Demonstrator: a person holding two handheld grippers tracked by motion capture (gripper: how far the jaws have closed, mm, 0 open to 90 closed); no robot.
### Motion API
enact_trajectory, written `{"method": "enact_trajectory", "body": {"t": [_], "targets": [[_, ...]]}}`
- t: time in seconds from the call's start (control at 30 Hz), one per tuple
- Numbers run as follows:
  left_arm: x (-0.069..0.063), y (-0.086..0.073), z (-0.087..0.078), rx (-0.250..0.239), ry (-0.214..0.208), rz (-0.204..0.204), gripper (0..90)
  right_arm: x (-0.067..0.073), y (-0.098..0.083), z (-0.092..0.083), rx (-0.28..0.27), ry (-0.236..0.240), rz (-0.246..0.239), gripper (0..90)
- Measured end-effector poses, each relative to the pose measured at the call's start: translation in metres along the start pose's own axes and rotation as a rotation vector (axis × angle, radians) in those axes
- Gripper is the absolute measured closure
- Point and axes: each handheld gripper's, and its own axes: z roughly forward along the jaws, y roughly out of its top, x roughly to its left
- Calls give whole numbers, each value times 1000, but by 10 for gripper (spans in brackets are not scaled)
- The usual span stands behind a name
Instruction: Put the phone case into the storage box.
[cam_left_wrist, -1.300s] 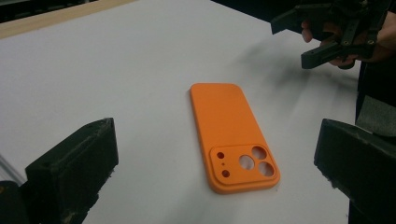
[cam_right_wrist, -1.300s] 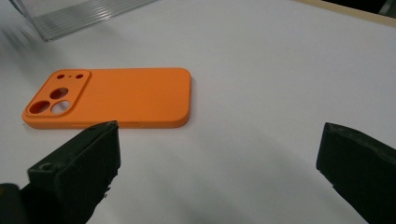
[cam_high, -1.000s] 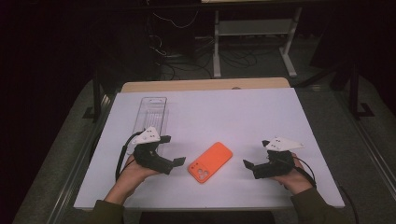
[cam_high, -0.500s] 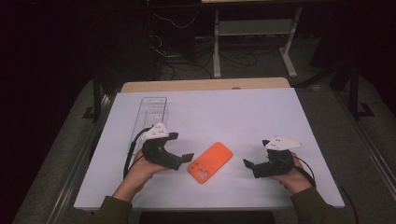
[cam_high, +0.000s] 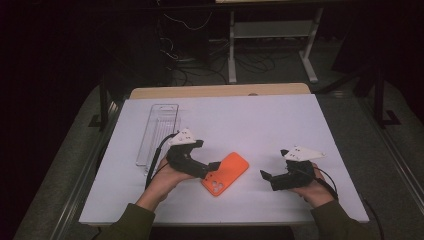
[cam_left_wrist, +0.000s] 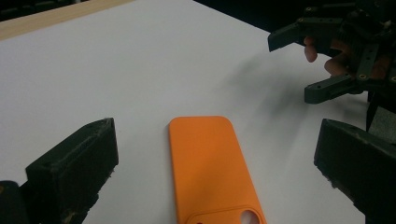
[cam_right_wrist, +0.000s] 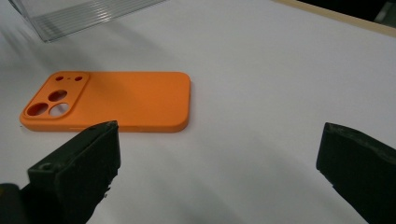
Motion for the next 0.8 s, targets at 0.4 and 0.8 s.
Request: {"method": "enact_trajectory", "body": {"t": [0.4, 0.8], "targets": [[-4, 4, 22, 13, 10, -24, 0, 1, 0, 0, 1, 4, 8, 0], [-9, -5, 35, 67, 41, -27, 0, -1, 0, 0, 1, 0, 3, 0]]}}
